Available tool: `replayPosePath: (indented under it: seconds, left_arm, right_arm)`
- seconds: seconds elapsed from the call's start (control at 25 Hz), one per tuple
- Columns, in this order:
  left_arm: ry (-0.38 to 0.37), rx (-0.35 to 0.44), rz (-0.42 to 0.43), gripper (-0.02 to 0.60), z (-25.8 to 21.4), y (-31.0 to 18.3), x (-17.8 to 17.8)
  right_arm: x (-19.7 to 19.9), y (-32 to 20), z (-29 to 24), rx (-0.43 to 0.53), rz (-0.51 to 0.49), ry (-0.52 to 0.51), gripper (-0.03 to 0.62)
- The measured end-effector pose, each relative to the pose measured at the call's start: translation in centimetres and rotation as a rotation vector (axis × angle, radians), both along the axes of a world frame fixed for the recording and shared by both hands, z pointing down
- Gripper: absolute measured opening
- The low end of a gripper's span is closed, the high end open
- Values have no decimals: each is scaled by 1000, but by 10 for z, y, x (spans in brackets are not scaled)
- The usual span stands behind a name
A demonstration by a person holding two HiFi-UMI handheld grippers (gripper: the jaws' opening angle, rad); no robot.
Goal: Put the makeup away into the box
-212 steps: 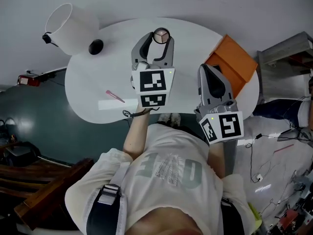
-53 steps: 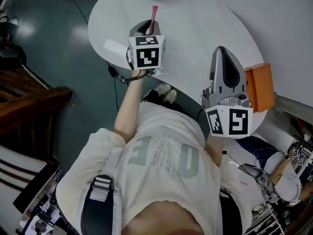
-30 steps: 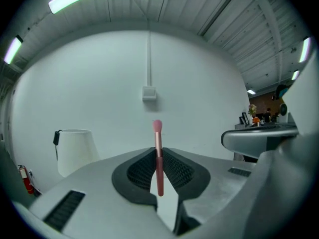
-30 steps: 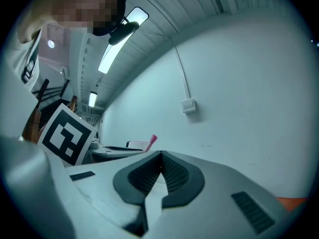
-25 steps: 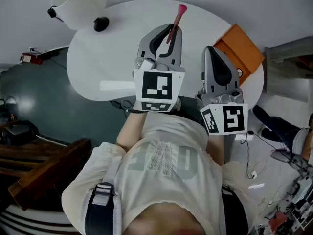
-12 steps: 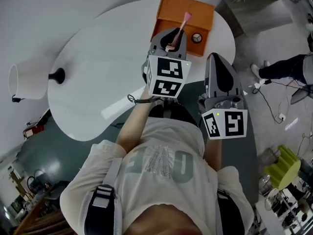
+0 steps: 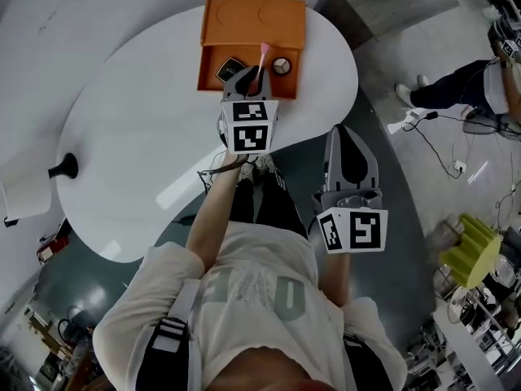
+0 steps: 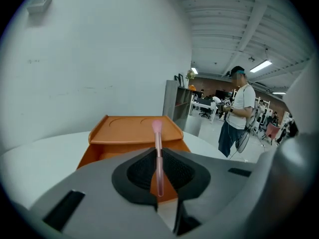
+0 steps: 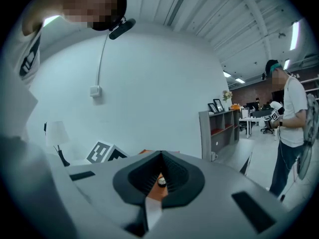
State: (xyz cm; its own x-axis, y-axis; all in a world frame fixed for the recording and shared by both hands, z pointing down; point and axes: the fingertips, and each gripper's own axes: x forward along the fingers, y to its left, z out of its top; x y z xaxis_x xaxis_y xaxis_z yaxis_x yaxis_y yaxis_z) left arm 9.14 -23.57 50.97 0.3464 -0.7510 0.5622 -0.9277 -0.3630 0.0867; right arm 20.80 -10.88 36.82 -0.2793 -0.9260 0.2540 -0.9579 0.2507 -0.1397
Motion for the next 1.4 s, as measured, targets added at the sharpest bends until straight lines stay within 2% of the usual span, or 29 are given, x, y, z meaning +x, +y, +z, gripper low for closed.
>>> replayPosePath:
  seconds: [0.16, 0.44, 0.68, 0.8, 0.92, 1.04, 1.28, 1.4]
  left_arm:
    - [-3, -8, -36, 49, 15, -12, 3]
    - [-4, -124, -58, 49, 45, -9, -4]
    - [-75, -167, -17, 49, 45, -10, 6]
    - [-86, -205, -20, 49, 48, -10, 5]
    - [-75, -209, -32, 52, 48, -9, 4]
    - [-40, -217, -11, 128, 48, -7, 10]
    - [-47, -206, -7, 133, 48, 0, 7]
    - [-38, -176, -13, 133, 37, -2, 3]
  right_arm:
    - [6, -9, 11, -18, -17, -11, 5]
    - [-6, -16, 19, -43, -45, -19, 5]
    - [-5, -20, 20, -52, -53, -25, 5]
    - [-6, -20, 22, -57, -55, -29, 5]
    - [-7, -20, 23, -57, -54, -32, 5]
    - [-7, -20, 23, -53, -53, -32, 5]
    - [-10, -20, 22, -40, -57, -30, 5]
    - [-15, -20, 19, -33, -60, -28, 5]
